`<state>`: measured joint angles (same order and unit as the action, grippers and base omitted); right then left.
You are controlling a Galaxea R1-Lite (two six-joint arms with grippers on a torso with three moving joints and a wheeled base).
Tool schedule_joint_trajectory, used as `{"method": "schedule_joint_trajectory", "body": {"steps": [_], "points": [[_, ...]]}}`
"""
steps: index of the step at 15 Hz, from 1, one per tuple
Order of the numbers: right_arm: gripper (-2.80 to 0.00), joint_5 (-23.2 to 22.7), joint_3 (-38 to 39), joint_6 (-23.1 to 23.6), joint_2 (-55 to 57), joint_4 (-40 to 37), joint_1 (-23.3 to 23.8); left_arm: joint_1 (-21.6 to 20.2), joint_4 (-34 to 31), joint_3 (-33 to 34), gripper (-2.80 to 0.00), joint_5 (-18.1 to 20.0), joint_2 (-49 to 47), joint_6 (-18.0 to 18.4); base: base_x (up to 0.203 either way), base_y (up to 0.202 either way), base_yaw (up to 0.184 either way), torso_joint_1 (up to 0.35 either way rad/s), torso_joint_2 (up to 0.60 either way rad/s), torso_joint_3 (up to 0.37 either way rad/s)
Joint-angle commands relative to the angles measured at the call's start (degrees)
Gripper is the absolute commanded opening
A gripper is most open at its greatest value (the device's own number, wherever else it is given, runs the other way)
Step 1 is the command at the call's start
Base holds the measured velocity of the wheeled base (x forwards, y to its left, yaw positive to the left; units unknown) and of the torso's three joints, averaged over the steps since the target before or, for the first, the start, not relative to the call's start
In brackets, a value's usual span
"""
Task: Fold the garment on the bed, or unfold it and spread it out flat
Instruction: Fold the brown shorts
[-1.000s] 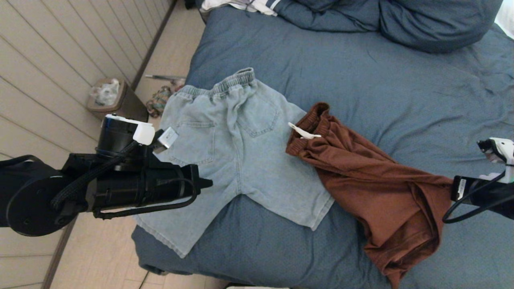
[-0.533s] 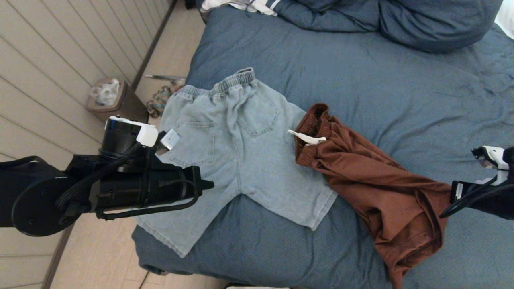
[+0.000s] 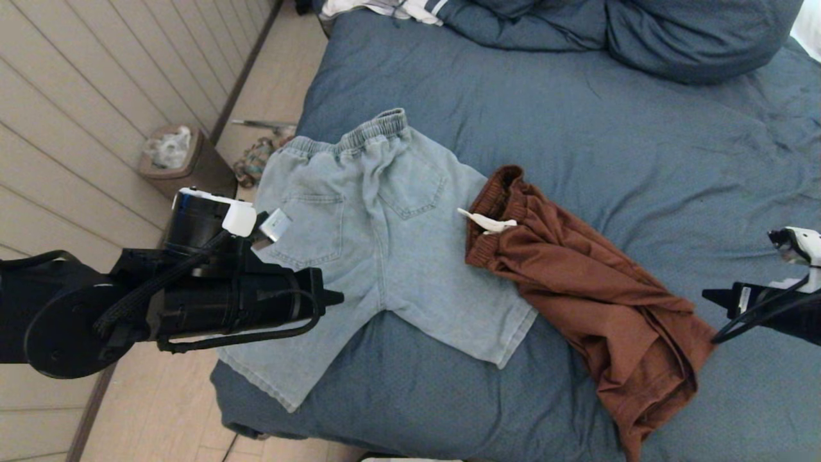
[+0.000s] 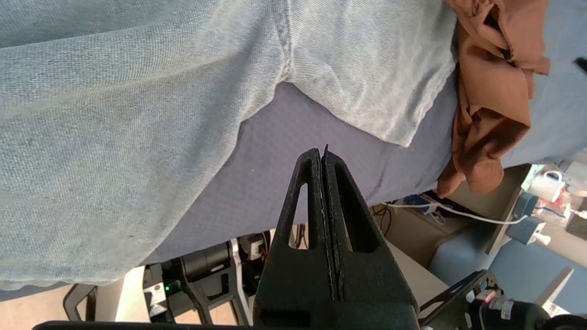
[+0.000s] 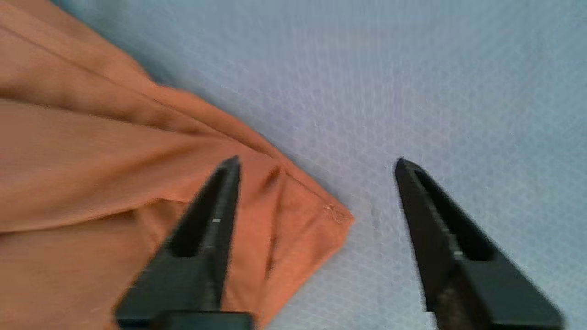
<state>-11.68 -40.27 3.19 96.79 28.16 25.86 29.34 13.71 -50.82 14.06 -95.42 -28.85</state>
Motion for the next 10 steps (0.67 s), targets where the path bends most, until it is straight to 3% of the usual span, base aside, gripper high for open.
{"method": "schedule_joint_trajectory", "body": {"steps": [1, 4, 6, 8, 10], "points": [[-2.80, -0.5, 0.3, -1.5, -5.1, -0.3, -1.6, 0.2, 0.0, 0.0, -2.80, 0.1, -0.2, -0.2, 0.000, 0.000, 0.000, 0.000, 0.00, 0.000], [-2.80, -1.1, -1.9, -3.8, -8.5, -6.5, -9.7, 1.3, 0.1, -0.2, -2.80, -0.2, -2.2, -0.2, 0.000, 0.000, 0.000, 0.000, 0.00, 0.000], [-2.80, -1.2, -6.8, -8.6, -9.5, -11.7, -13.1, 2.1, 0.0, -2.4, -2.80, -0.3, -4.1, -0.1, 0.000, 0.000, 0.000, 0.000, 0.00, 0.000], [-2.80, -1.3, -15.6, -13.9, -11.1, -22.7, -13.9, 3.2, -0.9, -8.1, -2.80, -0.7, -8.4, -0.1, 0.000, 0.000, 0.000, 0.000, 0.00, 0.000], [-2.80, -2.3, -25.5, -18.0, -12.0, -41.4, -14.1, 4.4, -3.5, -15.7, -2.80, -1.3, -13.5, 0.0, 0.000, 0.000, 0.000, 0.000, 0.00, 0.000]]}}
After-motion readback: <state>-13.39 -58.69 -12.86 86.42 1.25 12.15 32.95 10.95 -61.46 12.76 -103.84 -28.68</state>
